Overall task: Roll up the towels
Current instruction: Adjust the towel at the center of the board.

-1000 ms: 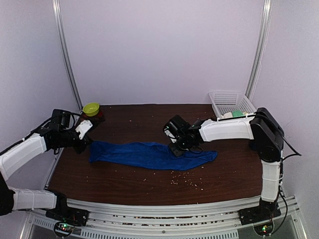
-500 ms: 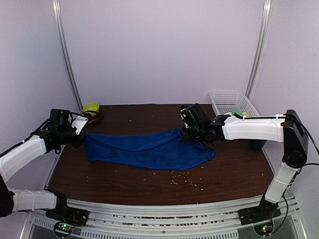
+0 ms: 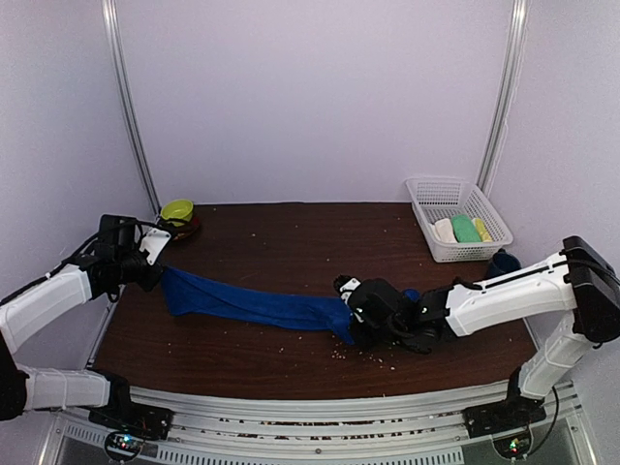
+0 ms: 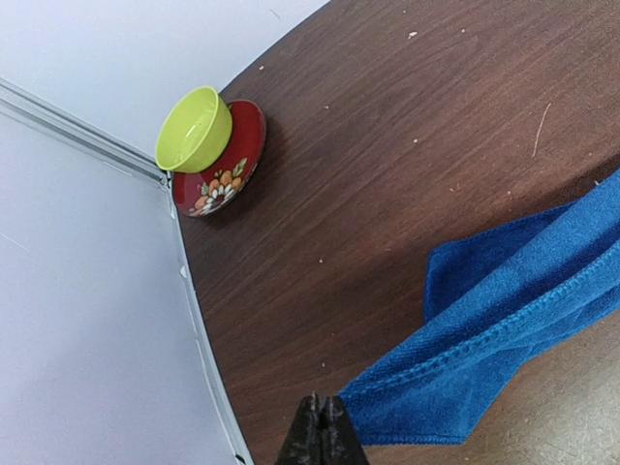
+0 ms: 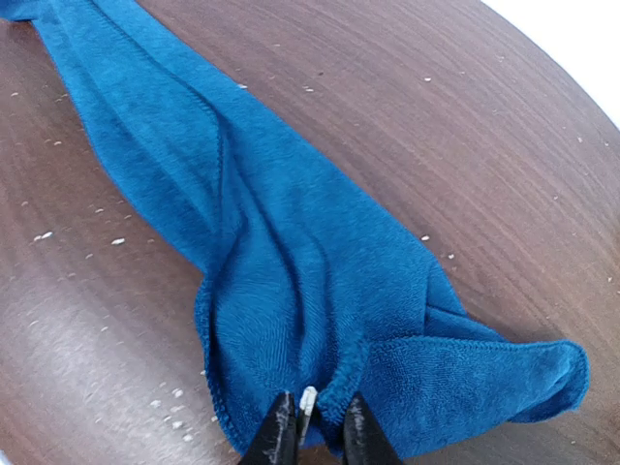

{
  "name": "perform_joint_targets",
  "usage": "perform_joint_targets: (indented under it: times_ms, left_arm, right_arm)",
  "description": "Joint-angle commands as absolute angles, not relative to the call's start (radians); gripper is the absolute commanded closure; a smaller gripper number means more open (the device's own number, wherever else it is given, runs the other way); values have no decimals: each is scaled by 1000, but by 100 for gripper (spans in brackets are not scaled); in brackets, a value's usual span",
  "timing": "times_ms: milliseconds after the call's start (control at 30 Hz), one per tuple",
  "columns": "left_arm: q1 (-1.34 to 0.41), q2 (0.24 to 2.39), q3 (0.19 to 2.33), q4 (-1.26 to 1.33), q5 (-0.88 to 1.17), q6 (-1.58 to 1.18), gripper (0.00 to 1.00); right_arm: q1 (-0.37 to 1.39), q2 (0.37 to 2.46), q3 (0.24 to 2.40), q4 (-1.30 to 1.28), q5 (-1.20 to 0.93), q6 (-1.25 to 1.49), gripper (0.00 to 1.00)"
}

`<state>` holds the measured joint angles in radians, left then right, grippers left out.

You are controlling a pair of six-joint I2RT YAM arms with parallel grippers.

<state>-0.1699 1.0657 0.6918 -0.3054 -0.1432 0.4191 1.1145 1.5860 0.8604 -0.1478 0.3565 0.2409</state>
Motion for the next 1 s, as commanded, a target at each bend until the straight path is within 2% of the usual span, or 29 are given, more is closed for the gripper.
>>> perform_joint_targets:
  times_ms: [0, 233, 367, 467, 533, 633, 733, 967]
  left_arm:
    - [-164, 1080, 679, -260, -162, 401, 100]
    - [-164, 1088, 680, -261, -152, 402, 100]
    - [-163, 1088, 684, -274, -113, 406, 100]
    - [-163, 1090, 684, -286, -91, 409, 100]
    - [-164, 1094, 684, -290, -87, 411, 100]
    - [-163, 1097, 680, -291, -86, 411, 100]
    - [-163, 1097, 675, -286, -81, 413, 100]
    - [-163, 1083, 673, -288, -78, 410, 100]
  right_arm:
    - [1157, 1513, 840, -134, 316, 266, 77]
    - [1176, 1443, 897, -366, 302, 237, 68]
    - [1176, 1413, 955, -437, 342, 80, 52]
    - [1176, 1451, 1026, -477, 386, -49, 34]
    - [1176, 1515, 1103, -521, 416, -99, 28]
    - [1177, 1647, 1245, -650, 437, -114, 27]
    - [1177, 1765, 1334, -736, 458, -73, 30]
    - [1177, 1886, 1341, -751, 428, 61, 36]
